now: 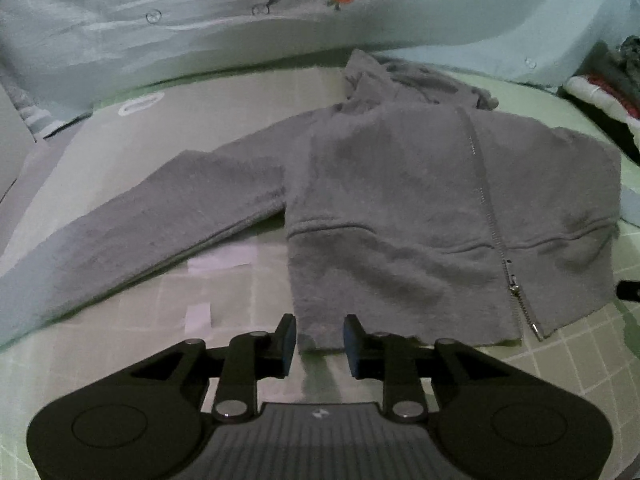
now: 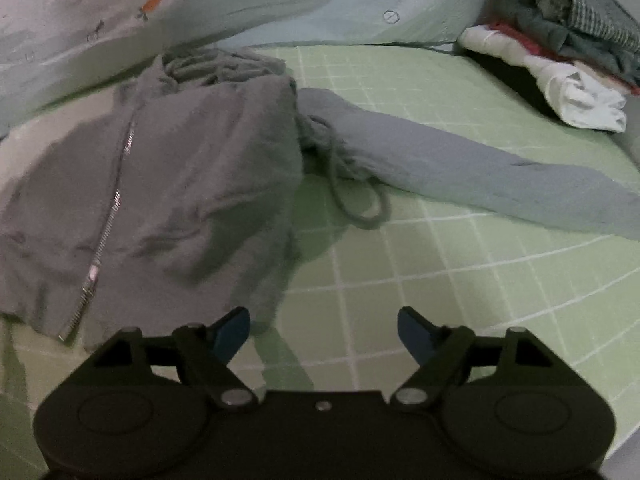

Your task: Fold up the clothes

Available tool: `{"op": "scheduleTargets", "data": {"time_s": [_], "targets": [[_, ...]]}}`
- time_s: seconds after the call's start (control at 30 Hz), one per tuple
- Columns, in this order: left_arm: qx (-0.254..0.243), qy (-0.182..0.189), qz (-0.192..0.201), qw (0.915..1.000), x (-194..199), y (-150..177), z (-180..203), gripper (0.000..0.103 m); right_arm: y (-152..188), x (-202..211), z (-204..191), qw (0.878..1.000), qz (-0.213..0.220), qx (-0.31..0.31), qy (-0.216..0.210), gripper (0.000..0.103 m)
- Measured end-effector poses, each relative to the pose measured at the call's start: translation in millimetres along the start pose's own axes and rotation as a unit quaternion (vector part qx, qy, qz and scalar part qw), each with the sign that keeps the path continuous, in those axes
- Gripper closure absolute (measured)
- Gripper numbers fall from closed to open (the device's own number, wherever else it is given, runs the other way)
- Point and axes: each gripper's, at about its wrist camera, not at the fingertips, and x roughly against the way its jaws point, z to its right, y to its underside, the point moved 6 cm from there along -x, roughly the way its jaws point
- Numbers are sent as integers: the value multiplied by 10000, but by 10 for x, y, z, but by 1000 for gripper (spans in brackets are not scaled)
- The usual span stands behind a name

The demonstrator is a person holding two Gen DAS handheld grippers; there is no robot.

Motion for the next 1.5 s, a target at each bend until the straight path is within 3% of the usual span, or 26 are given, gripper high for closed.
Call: {"op": "scheduleTargets", "data": {"time_s": [0.23, 0.53, 0.7, 0.8, 0.87, 0.93, 0.97, 1.03, 1.27, 1.4, 1.5], "targets": [[-80, 42, -292, 9995, -139, 27, 12, 73, 140, -16, -82, 9996, 0, 264, 71, 19], [-66, 67, -302, 9995, -165, 26, -37, 62, 50, -100, -188, 9995, 227, 186, -80, 18], [-77, 79, -304, 9995, -172, 27, -47, 61, 32, -102, -233, 9994, 251, 170, -191, 19], [-53, 79, -302, 9995, -176, 25, -55, 60, 20, -100, -255, 9989, 262, 114, -363, 27], [-37, 81, -302, 9995, -177, 20, -53, 60, -32, -99, -292, 9978, 323, 117, -562, 48], [-23, 89, -298, 9995, -175, 25, -57, 60, -89, -99, -353, 9961, 362, 114, -798, 80], [-10, 96, -296, 9995, -175, 27, -62, 60, -116, -100, -382, 9951, 377, 101, -908, 90], [13, 117, -298, 9995, -175, 28, -73, 60, -186, -64, -453, 9940, 529, 179, -937, 96], [11, 123, -299, 9995, -175, 27, -76, 59, -479, 71, -848, 9844, 1051, 677, -1234, 98], [47, 87, -308, 9995, -180, 26, -86, 55, -485, -60, -1040, 9820, 790, 948, -1430, 96], [93, 94, -316, 9994, -187, 22, -98, 53, -406, -139, -1104, 9826, 539, 1085, -1408, 83]]}}
